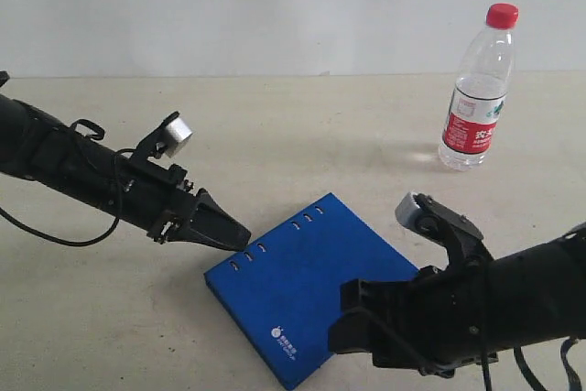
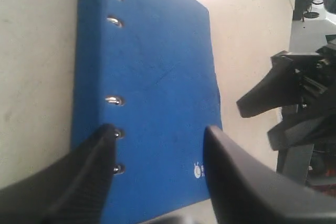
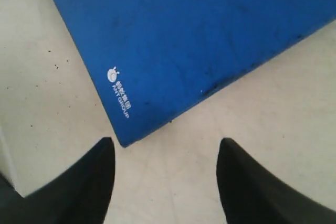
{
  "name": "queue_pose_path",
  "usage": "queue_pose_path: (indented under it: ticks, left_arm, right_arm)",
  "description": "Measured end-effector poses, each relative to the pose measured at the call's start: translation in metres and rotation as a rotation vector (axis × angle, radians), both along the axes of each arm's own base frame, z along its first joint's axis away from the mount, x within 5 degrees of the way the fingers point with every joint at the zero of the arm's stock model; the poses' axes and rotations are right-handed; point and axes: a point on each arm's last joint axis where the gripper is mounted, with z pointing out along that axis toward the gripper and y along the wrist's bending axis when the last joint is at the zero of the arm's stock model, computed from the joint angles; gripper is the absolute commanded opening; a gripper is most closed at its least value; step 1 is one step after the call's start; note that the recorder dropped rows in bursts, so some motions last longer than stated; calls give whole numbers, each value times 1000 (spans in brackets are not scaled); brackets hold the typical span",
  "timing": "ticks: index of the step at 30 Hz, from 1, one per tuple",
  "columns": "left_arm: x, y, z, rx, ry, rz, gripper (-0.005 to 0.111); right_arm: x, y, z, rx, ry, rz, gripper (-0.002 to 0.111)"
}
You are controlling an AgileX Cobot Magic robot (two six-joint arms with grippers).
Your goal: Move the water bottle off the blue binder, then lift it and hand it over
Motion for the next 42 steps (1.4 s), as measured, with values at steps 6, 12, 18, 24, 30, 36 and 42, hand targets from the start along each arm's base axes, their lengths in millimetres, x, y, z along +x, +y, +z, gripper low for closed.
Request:
queue_pose_path:
  ticks: [6, 12, 18, 24, 30, 36, 42]
  left_arm:
    - [-2, -1, 2, -26, 14, -14, 48]
    - [-3, -4, 7, -94, 66, -3, 48]
    - [-4, -7, 7, -100, 73, -4, 48]
    - [-2, -8, 9, -125, 55, 13, 48]
    - [9, 0, 6, -69, -6, 98, 48]
    - [14, 6, -4, 10, -31, 147, 48]
    - [13, 6, -9, 10, -17, 144, 48]
  right_arm:
    - [8, 4, -15, -21, 19, 11, 52]
    - [24, 13, -12, -10, -28, 31, 52]
    - [46, 24, 4, 26, -114, 29, 52]
    - [52, 27, 9, 32, -135, 22, 52]
    - [56, 21, 5, -45, -156, -24, 52]
    - [57, 20, 5, -68, -203, 25, 52]
    - [56, 22, 5, -60, -218, 54, 52]
